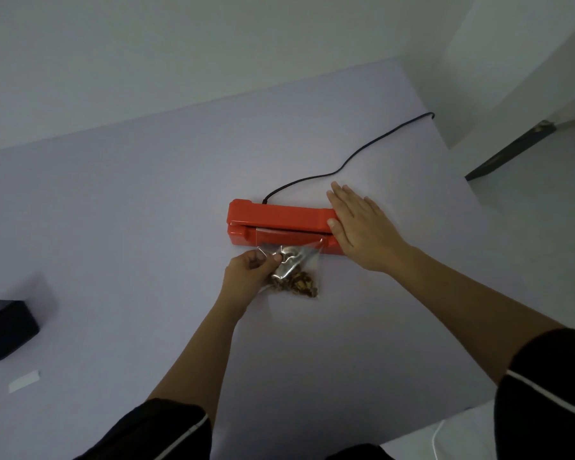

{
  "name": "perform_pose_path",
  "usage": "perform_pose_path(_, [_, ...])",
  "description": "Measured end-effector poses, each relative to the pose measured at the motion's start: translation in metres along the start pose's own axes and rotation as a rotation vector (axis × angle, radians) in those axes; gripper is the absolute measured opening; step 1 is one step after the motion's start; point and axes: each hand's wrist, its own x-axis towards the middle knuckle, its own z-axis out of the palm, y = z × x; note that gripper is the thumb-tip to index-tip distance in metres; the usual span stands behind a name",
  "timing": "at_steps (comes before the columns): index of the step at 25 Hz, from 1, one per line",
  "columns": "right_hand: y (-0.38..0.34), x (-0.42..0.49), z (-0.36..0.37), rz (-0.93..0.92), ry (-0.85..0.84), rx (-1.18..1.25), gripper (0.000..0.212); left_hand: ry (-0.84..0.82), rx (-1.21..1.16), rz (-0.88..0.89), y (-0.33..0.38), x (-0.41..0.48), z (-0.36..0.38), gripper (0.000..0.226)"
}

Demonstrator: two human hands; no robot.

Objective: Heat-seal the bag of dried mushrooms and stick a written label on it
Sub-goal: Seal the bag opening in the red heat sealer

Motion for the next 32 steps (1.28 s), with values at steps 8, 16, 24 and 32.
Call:
perform_pose_path(8, [0.0048,-0.0029,0.0023,0.013,0.012,0.017,0.059,0.000,0.006,-0.013,-0.0005,0.0007,0.0046,0.024])
perform_pose_path(16, [0.0057,-0.0029,-0.0004,0.017,0.017,0.034,0.054,-0.009,-0.011,-0.027,0.0009,0.0031,0.0056,0.028])
perform_pose_path(24, [0.0063,-0.0025,0.0009,0.013,0.018,0.022,0.056,-0.001,-0.011,-0.037,0.0009,0.0028,0.0058,0.024])
perform_pose_path(32, [0.0062,-0.0024,0.0014,0.009,0.026,0.017,0.057,-0.004,-0.017,-0.029,-0.0001,0.0038,0.0055,0.022])
